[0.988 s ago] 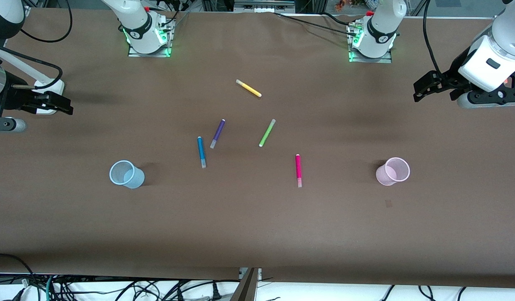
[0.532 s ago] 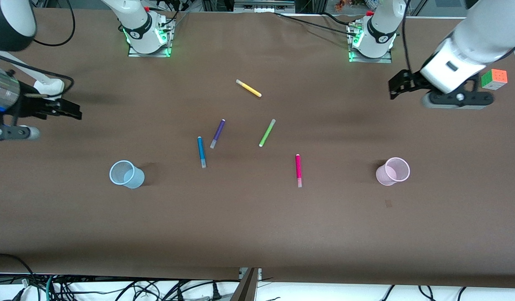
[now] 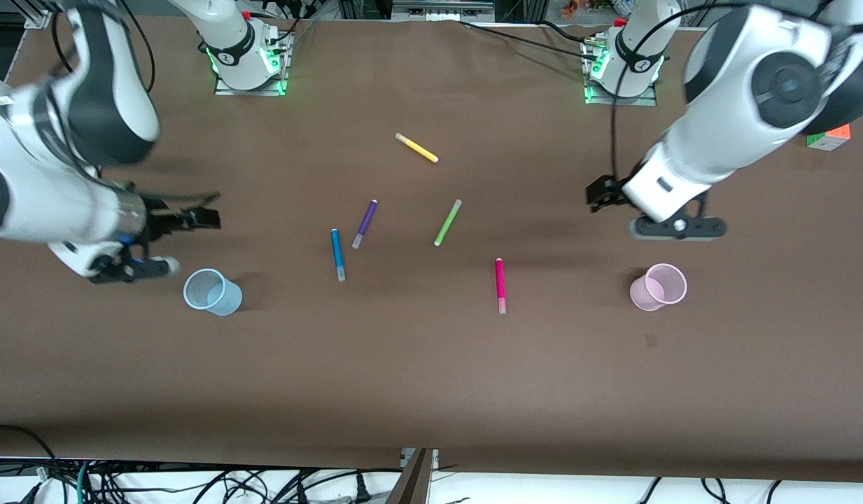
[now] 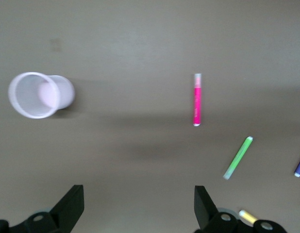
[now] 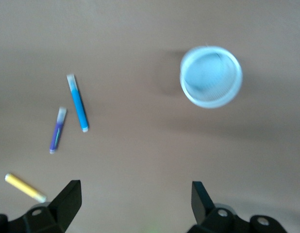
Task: Place pink and blue markers in matching cups
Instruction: 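Reach the left gripper to the pink marker while the right gripper reaches the blue marker, then grasp the pink marker with the left gripper while the right gripper grasps blue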
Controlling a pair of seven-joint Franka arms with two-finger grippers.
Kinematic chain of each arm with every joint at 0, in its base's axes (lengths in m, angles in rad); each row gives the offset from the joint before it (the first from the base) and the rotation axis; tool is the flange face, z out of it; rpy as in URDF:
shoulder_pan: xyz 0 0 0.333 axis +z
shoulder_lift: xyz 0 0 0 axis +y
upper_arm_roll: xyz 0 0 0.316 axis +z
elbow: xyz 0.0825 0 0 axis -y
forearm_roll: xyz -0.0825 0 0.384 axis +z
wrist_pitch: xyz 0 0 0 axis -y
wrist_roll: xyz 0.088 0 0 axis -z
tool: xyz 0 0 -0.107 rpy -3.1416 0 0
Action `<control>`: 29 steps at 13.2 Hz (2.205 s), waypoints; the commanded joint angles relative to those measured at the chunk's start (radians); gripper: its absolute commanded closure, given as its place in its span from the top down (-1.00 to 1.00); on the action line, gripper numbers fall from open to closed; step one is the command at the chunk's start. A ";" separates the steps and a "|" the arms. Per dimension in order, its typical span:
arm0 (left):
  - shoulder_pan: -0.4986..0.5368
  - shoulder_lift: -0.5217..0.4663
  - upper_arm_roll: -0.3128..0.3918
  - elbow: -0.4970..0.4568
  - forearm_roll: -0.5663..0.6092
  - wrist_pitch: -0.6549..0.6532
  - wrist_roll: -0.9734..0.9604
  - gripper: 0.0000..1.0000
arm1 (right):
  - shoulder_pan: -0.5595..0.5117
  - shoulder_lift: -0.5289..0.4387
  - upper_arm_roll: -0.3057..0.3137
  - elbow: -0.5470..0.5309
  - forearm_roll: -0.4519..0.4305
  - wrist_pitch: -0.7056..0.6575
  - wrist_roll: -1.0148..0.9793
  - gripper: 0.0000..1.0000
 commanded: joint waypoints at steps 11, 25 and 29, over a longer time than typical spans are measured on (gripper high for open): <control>-0.149 0.394 0.003 0.005 0.128 0.404 -0.276 1.00 | 0.221 0.270 -0.005 -0.082 0.004 0.528 0.011 1.00; -0.230 0.600 0.047 0.024 0.327 0.662 -0.349 1.00 | 0.296 0.276 -0.017 -0.259 -0.065 0.764 0.011 1.00; -0.265 0.612 0.081 0.030 0.330 0.662 -0.349 0.38 | 0.296 0.253 -0.017 -0.285 -0.068 0.764 0.011 1.00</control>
